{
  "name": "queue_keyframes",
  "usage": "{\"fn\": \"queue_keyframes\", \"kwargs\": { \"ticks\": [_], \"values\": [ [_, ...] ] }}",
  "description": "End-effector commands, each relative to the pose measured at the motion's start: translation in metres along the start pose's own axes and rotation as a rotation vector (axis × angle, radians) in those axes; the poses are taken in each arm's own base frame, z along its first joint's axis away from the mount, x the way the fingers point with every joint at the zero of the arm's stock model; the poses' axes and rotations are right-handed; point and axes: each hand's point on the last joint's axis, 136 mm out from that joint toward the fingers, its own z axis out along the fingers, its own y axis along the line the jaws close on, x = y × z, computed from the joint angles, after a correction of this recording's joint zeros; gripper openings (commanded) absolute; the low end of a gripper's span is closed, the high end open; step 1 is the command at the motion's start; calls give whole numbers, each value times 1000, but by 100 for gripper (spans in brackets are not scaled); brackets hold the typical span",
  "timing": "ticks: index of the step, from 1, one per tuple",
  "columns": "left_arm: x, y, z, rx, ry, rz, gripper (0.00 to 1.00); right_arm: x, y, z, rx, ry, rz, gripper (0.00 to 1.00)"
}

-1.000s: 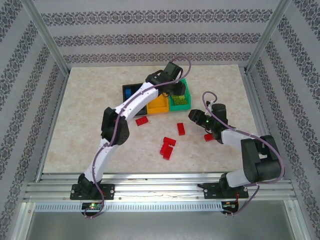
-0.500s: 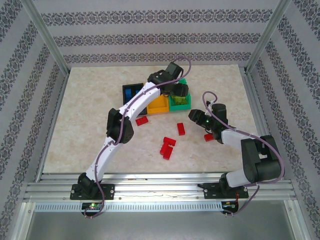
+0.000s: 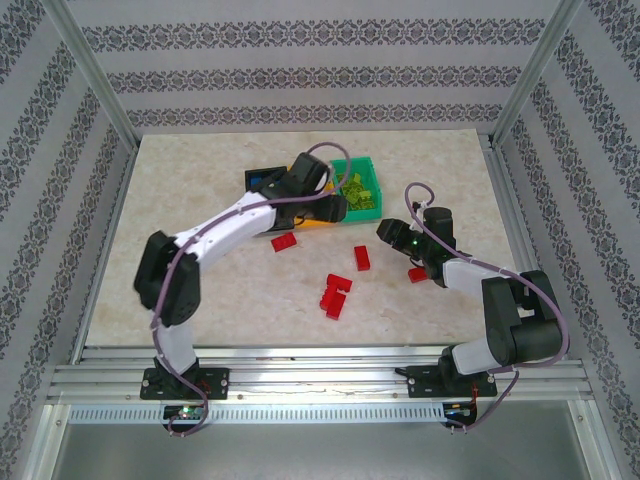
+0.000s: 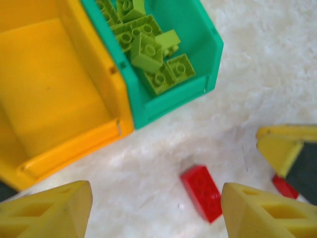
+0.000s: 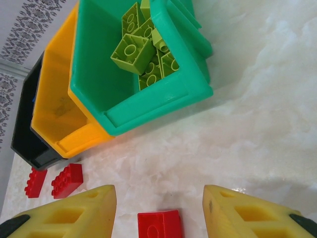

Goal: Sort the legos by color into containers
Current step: Place the lego in the container, then pick up the lego from the bottom-right of the table.

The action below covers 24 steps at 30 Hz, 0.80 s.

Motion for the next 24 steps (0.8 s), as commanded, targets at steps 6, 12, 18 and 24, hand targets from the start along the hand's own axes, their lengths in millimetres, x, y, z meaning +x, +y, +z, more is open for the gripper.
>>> {"fn": "queue_keyframes", "kwargs": {
  "ticks": [6, 12, 18, 24],
  "values": [
    [33, 46, -58, 32, -95, -59, 70, -7, 6, 6, -23, 14, -21, 50],
    [60, 76, -107, -10, -16, -64, 70, -7, 7, -8, 42, 34, -72, 51],
    [67, 104, -137, -110, 29, -20, 71, 2, -8, -41, 221, 114, -72, 51],
    [70, 120, -126, -81, 57, -65, 71, 0, -43, -94, 497, 15, 19, 52]
  ]
}}
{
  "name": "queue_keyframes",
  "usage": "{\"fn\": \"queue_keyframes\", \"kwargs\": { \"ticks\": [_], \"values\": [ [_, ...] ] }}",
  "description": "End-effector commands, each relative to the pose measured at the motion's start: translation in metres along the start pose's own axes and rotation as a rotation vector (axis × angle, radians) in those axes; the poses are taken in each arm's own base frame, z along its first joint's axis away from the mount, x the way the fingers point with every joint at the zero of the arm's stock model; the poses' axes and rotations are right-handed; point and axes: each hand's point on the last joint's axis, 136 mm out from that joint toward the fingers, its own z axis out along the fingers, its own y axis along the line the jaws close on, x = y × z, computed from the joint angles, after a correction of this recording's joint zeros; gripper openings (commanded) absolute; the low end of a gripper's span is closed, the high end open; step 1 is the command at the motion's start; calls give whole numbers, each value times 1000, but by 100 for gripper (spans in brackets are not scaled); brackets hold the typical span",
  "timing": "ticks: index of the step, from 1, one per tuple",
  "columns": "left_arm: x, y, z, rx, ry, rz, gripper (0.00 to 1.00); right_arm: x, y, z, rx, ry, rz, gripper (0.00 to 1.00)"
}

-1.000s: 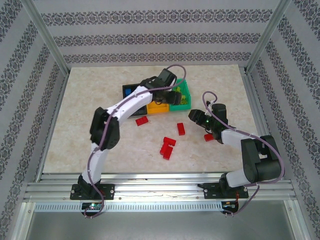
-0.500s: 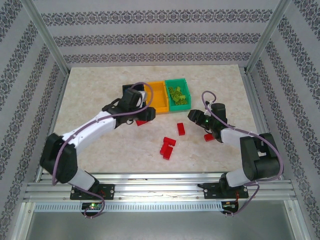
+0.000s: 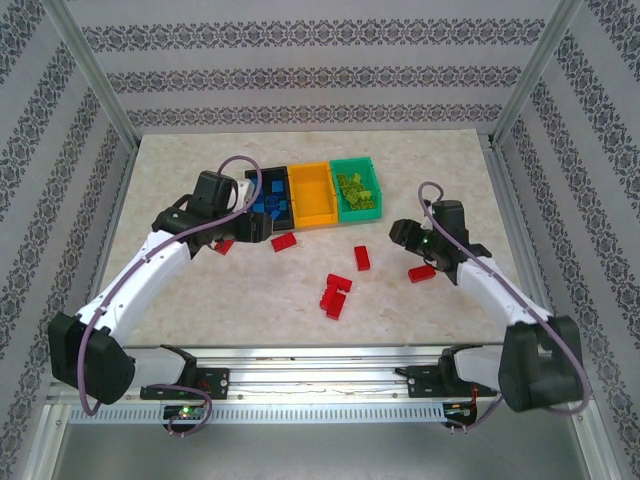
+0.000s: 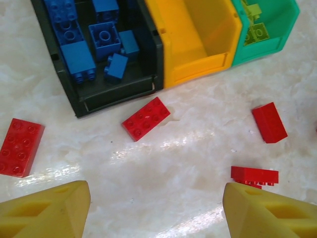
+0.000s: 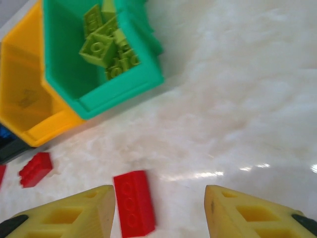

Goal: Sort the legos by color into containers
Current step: Pick up the lego from the bottom-right of the table.

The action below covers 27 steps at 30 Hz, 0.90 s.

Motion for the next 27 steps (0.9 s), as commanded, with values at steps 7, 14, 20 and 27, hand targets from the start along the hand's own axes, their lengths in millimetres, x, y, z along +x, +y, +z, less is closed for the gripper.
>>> {"fn": "queue_keyframes", "kwargs": {
  "ticks": [7, 14, 20, 27],
  "values": [
    [12, 6, 3, 97, 71, -55, 72, 24, -78, -55, 460, 6, 190, 59],
    [15, 2, 1, 119, 82, -56, 72, 49, -89, -41, 515, 118, 306, 58],
    [16, 1, -3, 126, 70, -54, 72, 61, -96, -20, 549, 176, 394, 57],
    [15, 2, -3, 119, 65, -48, 72, 56, -100, -1, 583, 193, 404, 58]
  ]
}}
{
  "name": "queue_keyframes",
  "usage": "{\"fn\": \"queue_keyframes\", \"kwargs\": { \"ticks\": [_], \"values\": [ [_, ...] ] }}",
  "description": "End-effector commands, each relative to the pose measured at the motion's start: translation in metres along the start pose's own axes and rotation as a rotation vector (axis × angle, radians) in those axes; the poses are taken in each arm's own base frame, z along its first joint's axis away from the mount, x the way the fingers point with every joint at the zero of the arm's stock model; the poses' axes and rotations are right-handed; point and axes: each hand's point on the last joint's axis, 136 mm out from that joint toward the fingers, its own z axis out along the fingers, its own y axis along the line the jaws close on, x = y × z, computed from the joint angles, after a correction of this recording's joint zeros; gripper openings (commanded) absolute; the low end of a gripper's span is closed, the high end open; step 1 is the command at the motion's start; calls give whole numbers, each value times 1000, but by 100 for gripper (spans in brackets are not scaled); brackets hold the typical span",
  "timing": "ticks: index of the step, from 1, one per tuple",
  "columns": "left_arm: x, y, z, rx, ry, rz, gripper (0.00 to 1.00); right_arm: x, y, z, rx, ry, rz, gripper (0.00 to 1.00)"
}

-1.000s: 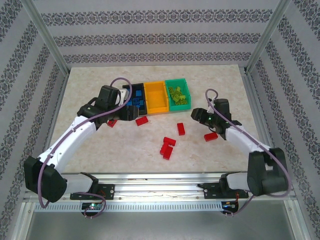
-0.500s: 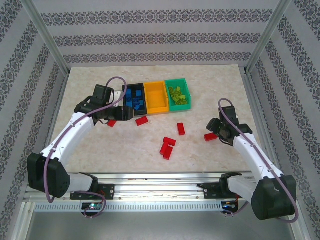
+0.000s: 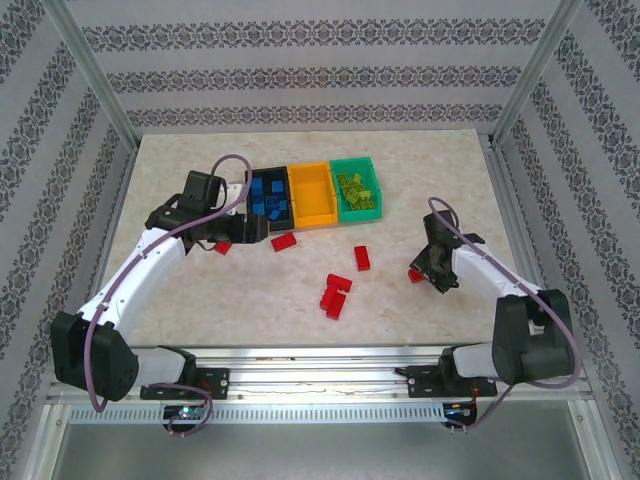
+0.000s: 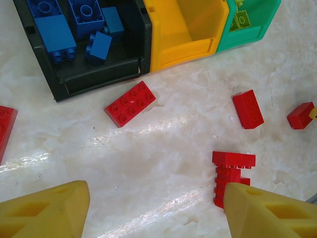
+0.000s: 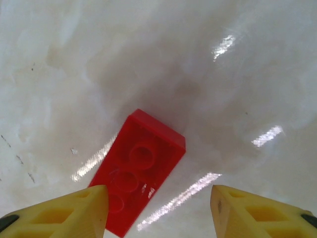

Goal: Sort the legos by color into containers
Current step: Pick up the lego from the bottom-right of the table, then place the lego in the container.

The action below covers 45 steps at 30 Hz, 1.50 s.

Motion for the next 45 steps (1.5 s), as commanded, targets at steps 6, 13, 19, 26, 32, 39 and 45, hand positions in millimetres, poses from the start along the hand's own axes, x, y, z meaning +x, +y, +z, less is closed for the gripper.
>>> {"fn": "queue_keyframes", "kwargs": {
  "ticks": [6, 13, 19, 26, 32, 39, 45],
  "values": [
    [6, 2, -2, 2, 17, 7, 71, -10, 21, 15, -27, 13, 53, 58],
    [5, 3, -2, -6, 12, 12, 71, -7, 32, 31, -45, 59, 46, 51],
    [6, 4, -1, -8, 17, 10, 71, -7, 43, 27, -104, 68, 13, 19],
    [6, 6, 0, -17, 20, 7, 71, -11, 95, -7, -190, 4, -161, 19],
    [6, 10, 1, -36, 22, 11, 71, -4, 194, -52, -379, -82, -426, 21],
    [6, 17, -1, -76, 18, 21, 71, 3, 290, -71, -594, -83, -644, 23],
    [6, 20, 1, -88, 24, 21, 71, 5, 343, -66, -629, -88, -745, 23]
  ]
}}
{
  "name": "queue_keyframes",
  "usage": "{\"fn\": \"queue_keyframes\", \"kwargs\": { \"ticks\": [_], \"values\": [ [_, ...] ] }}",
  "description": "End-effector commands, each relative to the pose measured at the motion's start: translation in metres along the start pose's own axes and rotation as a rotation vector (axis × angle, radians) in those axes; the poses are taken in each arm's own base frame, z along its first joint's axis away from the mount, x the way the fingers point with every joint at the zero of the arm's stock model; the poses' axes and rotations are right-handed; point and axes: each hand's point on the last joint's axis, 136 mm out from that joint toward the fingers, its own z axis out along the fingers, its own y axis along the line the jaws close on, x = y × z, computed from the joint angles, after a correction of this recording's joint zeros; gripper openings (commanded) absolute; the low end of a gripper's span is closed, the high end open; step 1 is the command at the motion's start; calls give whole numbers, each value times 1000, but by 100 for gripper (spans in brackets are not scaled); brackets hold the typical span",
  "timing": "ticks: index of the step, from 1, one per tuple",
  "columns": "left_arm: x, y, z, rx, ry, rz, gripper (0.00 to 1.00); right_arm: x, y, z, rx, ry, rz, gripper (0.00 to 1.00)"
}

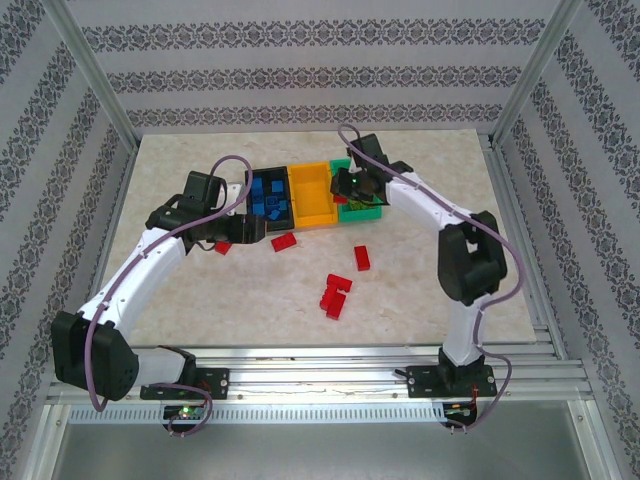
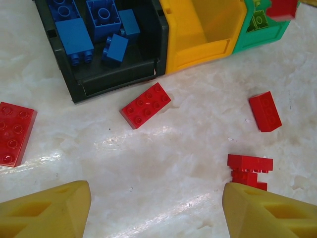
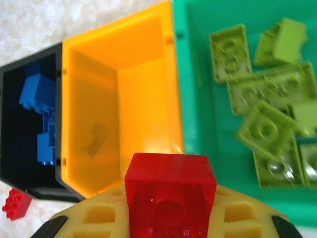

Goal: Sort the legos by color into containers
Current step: Place the lego in the container.

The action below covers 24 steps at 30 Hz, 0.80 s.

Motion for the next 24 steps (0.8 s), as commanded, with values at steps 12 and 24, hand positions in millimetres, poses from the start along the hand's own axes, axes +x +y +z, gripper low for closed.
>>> {"fn": "queue_keyframes", "kwargs": {
  "ticks": [12, 24],
  "values": [
    [8, 13, 2, -52, 39, 9, 71, -41, 47, 55, -1, 3, -223, 35],
    [8, 15, 3, -61, 46, 10, 71, -32, 55, 31, -26, -5, -290, 55]
  ]
}}
